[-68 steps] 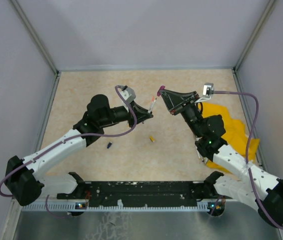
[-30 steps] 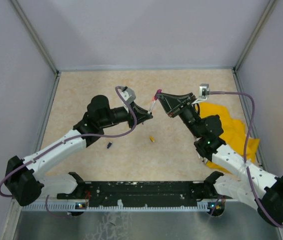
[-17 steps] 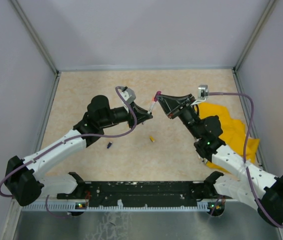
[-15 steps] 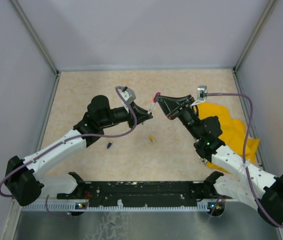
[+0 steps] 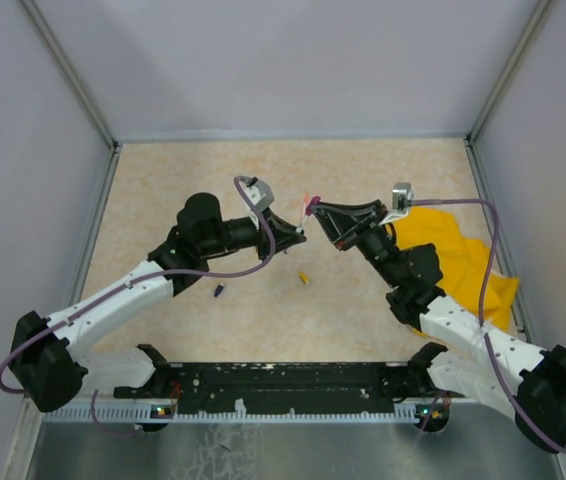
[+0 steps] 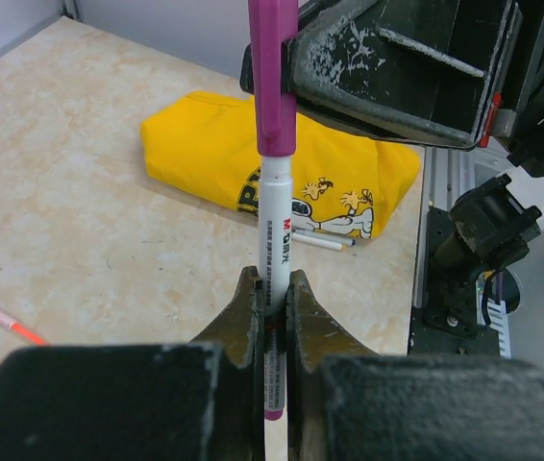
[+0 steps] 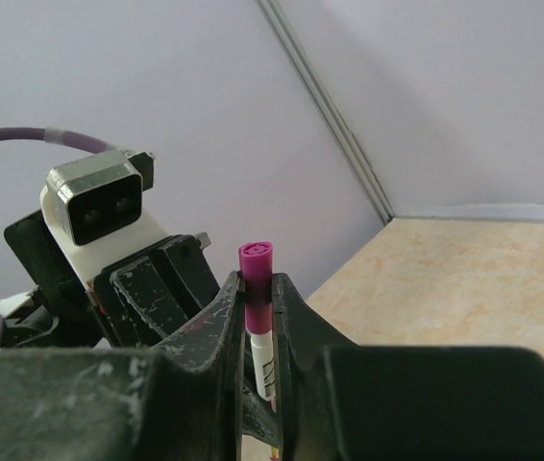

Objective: Insert the pens into the pen caps
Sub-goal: Insert the pen cap onto the pen, then press the pen cap onto the pen, then place the pen at the center of the board, then pick up the pen from the center of the board.

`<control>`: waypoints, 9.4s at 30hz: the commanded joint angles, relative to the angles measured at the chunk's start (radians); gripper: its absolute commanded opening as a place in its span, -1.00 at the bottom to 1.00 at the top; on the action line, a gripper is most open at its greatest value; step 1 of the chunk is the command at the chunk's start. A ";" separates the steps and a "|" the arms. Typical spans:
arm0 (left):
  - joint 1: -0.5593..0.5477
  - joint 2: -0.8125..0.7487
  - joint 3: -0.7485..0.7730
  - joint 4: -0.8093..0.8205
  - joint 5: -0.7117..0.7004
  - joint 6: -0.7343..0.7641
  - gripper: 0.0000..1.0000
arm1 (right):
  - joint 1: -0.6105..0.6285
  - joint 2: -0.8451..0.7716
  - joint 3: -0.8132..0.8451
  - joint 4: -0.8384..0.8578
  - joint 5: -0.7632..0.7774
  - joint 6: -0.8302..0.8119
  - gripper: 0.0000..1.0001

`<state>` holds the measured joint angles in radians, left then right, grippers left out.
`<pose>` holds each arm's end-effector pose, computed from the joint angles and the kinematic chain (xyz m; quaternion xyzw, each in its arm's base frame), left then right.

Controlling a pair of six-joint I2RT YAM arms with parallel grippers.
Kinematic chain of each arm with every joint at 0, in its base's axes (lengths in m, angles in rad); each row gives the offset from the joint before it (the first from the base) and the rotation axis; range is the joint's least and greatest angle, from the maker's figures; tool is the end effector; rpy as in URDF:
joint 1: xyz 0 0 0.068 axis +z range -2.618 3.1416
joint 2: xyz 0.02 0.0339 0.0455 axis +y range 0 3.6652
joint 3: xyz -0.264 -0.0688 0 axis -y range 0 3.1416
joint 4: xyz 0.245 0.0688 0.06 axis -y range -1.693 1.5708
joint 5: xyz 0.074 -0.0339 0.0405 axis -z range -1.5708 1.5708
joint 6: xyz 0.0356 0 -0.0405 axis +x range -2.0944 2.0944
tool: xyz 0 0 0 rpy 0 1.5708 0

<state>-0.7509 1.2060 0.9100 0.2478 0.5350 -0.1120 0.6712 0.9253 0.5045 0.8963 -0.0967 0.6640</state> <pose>0.1939 -0.2058 0.3410 0.3924 0.6056 -0.4520 0.5243 0.1597 0.1312 0.3292 -0.0431 0.5199 0.5477 0.6541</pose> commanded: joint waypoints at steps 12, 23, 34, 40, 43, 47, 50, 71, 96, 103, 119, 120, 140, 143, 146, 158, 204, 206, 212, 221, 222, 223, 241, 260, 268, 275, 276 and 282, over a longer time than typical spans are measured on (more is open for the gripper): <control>-0.004 -0.029 0.000 0.054 -0.016 0.002 -1.00 | 0.018 -0.038 -0.015 -0.021 -0.042 -0.076 -0.29; -0.004 -0.028 0.003 0.053 -0.014 0.000 -1.00 | 0.018 -0.196 0.083 -0.377 0.092 -0.101 -0.15; -0.004 -0.021 0.005 0.051 0.001 -0.003 -1.00 | 0.018 -0.110 0.317 -0.566 0.122 -0.063 -0.14; -0.004 -0.016 0.009 0.048 0.007 -0.004 -1.00 | 0.018 -0.026 0.416 -0.625 0.043 -0.057 -0.14; -0.004 -0.015 0.008 0.048 0.008 -0.005 -1.00 | 0.018 0.004 0.452 -0.655 0.014 -0.058 -0.15; -0.004 -0.009 0.011 0.048 0.015 -0.008 -1.00 | 0.018 0.027 0.471 -0.665 -0.014 -0.057 -0.20; -0.004 -0.007 0.013 0.047 0.020 -0.008 -1.00 | 0.018 0.037 0.473 -0.674 -0.022 -0.056 -0.26; -0.004 -0.013 0.012 0.047 0.011 -0.009 -1.00 | 0.018 0.039 0.371 -0.608 -0.044 -0.118 -1.00; -0.004 -0.147 -0.011 0.186 -0.106 -0.089 -1.00 | 0.174 0.036 0.103 -0.542 -0.039 -0.151 -1.00; -0.004 -0.146 0.066 0.190 -0.096 -0.118 -1.00 | 0.194 0.014 0.062 -0.592 -0.070 -0.132 -1.00; -0.004 -0.112 0.124 0.193 -0.074 -0.138 -1.00 | 0.265 -0.063 0.060 -0.599 -0.006 -0.113 -1.00; -0.004 -0.109 0.120 0.185 -0.065 -0.138 -1.00 | 0.265 -0.071 0.085 -0.618 0.007 -0.136 -1.00; -0.004 -0.076 0.088 0.045 0.026 -0.113 -1.00 | 0.265 -0.124 0.415 -0.695 0.146 -0.357 -0.36; -0.004 -0.080 0.085 0.005 -0.021 -0.116 -1.00 | 0.265 -0.156 0.372 -0.681 0.166 -0.369 -0.33; -0.004 -0.081 0.086 -0.051 -0.091 -0.120 -1.00 | 0.265 -0.194 0.314 -0.682 0.203 -0.372 -0.33; 0.001 0.006 0.166 -0.315 -0.456 0.009 -1.00 | 0.265 -0.332 0.127 -0.803 0.416 -0.323 -0.32; 0.310 0.723 0.476 -0.761 -0.675 -0.196 -0.93 | 0.265 -0.254 0.033 -1.014 0.515 -0.195 -0.32; 0.310 0.738 0.479 -0.760 -0.682 -0.201 -0.93 | 0.265 -0.252 0.033 -1.013 0.515 -0.192 -0.32; 0.310 0.772 0.494 -0.751 -0.684 -0.200 -0.88 | 0.265 -0.246 0.031 -1.014 0.510 -0.192 -0.32; 0.310 0.800 0.493 -0.751 -0.689 -0.197 -0.65 | 0.265 -0.237 0.034 -1.016 0.513 -0.193 -0.32; 0.310 0.800 0.492 -0.752 -0.689 -0.199 -0.61 | 0.265 -0.235 0.036 -1.016 0.512 -0.193 -0.32; 0.310 0.798 0.492 -0.753 -0.691 -0.199 -0.57 | 0.265 -0.231 0.037 -1.017 0.512 -0.194 -0.32; 0.311 0.668 0.487 -0.745 -0.608 -0.173 -0.36 | 0.265 -0.195 0.097 -1.087 0.548 -0.206 -0.32; 0.311 0.260 0.241 -0.445 -0.391 -0.042 -0.27 | 0.153 -0.016 0.289 -1.328 0.374 -0.185 -0.28; 0.311 0.179 0.176 -0.390 -0.414 -0.046 -0.24 | 0.087 0.111 0.335 -1.394 0.314 -0.158 -0.28; 0.311 0.159 0.182 -0.402 -0.420 -0.045 -0.23 | 0.058 0.253 0.391 -1.464 0.328 -0.137 -0.28; 0.311 0.157 0.182 -0.404 -0.423 -0.045 -0.23 | 0.052 0.267 0.395 -1.469 0.331 -0.137 -0.27; 0.311 0.152 0.185 -0.409 -0.433 -0.041 -0.22 | -0.003 0.311 0.394 -1.469 0.334 -0.129 -0.24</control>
<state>-0.4423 1.3842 1.0912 -0.1818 0.1120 -0.1734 0.6979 1.2285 0.8528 -0.5716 0.2314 0.5251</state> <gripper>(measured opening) 0.389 0.374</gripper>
